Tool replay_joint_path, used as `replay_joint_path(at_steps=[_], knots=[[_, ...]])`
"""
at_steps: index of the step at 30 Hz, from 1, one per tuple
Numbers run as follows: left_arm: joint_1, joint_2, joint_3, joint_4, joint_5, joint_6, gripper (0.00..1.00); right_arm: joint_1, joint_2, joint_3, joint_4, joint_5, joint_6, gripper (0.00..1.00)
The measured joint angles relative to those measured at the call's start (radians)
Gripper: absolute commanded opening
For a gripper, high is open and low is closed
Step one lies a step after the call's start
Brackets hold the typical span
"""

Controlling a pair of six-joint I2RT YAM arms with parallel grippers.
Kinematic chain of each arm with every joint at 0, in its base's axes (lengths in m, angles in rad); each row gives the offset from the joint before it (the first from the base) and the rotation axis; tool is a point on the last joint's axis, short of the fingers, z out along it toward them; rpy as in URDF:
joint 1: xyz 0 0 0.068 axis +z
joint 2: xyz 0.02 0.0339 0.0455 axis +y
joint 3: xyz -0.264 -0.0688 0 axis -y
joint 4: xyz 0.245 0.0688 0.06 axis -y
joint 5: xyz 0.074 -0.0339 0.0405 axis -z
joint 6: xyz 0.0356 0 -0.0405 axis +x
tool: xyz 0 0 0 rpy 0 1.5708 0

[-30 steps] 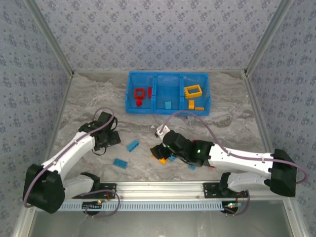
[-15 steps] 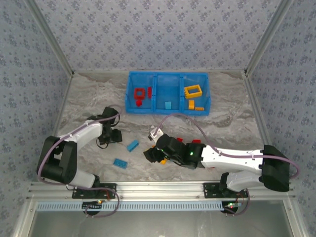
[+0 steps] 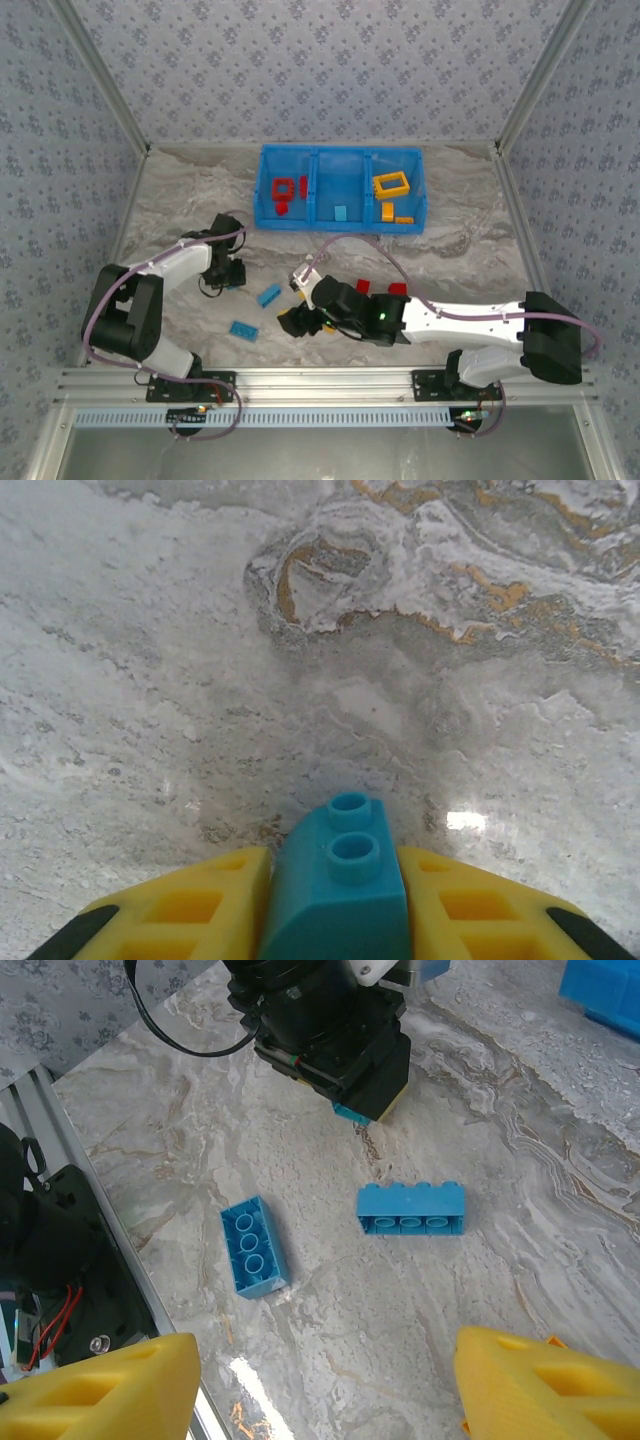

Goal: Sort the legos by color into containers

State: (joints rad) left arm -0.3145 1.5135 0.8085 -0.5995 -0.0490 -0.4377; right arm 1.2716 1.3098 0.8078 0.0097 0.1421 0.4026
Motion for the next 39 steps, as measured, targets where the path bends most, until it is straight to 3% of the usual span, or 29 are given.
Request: replay_joint_path(at_steps=[3,7,13,18,30,39], knots=[[-0.042,-0.030,0.001,-0.008,-0.007,-0.011,0.32,0.000,-0.008,0.002,-0.009,0.024,-0.004,0.68],[-0.169,-0.076,0.085,-0.080,-0.026,-0.042,0.32,-0.003,-0.089,0.002,-0.076,0.151,-0.005,0.68],[-0.354,-0.029,0.421,-0.125,-0.045,-0.069,0.33,-0.060,-0.307,0.003,-0.222,0.424,0.028,0.71],[-0.444,0.152,0.717,-0.135,-0.049,-0.066,0.33,-0.151,-0.432,0.009,-0.360,0.565,0.071,0.71],[-0.483,0.658,1.259,-0.254,-0.187,-0.016,0.33,-0.225,-0.497,0.009,-0.458,0.602,0.107,0.71],[-0.484,0.806,1.369,-0.333,-0.312,-0.035,0.33,-0.240,-0.491,0.008,-0.456,0.569,0.107,0.71]])
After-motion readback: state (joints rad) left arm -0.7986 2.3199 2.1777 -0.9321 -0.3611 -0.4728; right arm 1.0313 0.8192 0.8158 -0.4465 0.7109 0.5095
